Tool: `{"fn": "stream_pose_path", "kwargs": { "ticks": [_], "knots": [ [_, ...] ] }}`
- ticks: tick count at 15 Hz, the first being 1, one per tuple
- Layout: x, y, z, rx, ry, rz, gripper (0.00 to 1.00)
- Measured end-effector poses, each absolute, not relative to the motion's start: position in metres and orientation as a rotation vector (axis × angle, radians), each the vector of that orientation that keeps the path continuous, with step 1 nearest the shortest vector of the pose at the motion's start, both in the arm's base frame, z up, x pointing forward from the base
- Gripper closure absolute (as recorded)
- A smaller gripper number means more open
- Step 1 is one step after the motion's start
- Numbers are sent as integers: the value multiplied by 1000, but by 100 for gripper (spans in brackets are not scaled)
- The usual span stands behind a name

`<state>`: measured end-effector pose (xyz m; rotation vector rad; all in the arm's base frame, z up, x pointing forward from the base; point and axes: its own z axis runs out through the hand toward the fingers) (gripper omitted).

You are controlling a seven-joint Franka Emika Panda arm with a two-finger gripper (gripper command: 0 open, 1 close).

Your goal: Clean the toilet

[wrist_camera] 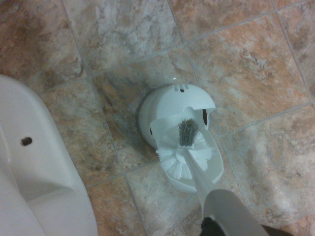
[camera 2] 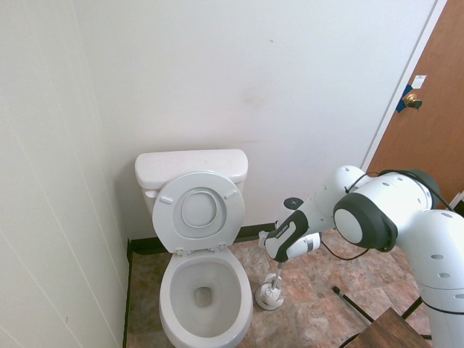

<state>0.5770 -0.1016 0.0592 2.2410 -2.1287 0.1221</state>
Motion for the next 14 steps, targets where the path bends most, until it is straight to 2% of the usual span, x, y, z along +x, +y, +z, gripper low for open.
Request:
{"fn": "stream_pose_path", "kwargs": {
  "ticks": [10,14],
  "knots": [
    [617,-132,-1,2190,-2126,-22,100],
    [638,-149,-4,2165,-2154,-50,100]
  ]
}}
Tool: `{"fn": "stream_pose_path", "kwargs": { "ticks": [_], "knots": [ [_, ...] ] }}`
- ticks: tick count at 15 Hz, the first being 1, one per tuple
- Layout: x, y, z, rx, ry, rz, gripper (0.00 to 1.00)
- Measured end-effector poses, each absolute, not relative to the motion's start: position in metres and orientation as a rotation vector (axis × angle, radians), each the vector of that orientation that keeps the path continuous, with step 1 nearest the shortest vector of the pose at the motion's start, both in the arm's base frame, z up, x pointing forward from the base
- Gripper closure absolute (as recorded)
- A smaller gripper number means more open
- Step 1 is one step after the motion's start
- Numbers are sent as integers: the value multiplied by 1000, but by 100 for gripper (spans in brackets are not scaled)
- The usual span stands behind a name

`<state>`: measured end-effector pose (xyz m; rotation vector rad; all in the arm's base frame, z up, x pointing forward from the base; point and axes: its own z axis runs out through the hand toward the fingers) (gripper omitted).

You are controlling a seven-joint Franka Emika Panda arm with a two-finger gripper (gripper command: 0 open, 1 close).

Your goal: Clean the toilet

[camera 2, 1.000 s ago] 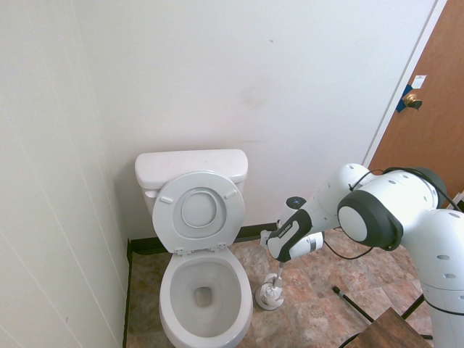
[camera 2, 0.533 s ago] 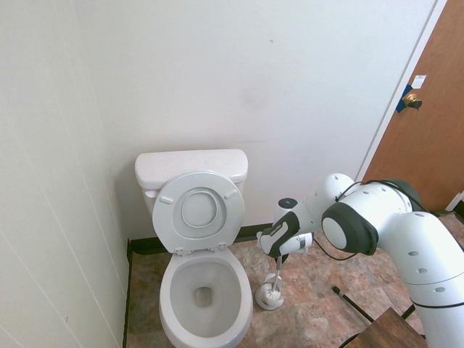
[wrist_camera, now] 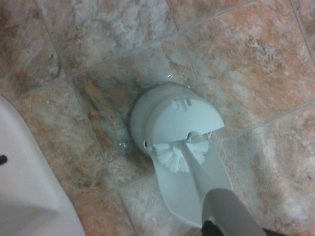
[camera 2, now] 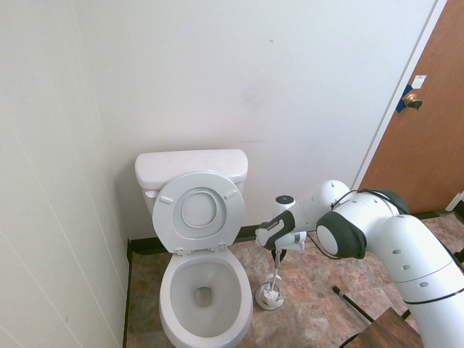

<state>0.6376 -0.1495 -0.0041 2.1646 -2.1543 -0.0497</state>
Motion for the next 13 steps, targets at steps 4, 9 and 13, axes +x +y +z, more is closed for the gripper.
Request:
{"fn": "stream_pose_path", "kwargs": {
  "ticks": [4,9,13],
  "knots": [
    [655,-165,-8,2147,-2168,-56,100],
    [672,-178,-12,2095,-2199,-63,100],
    [684,-187,-15,2019,-2241,-109,100]
  ]
}}
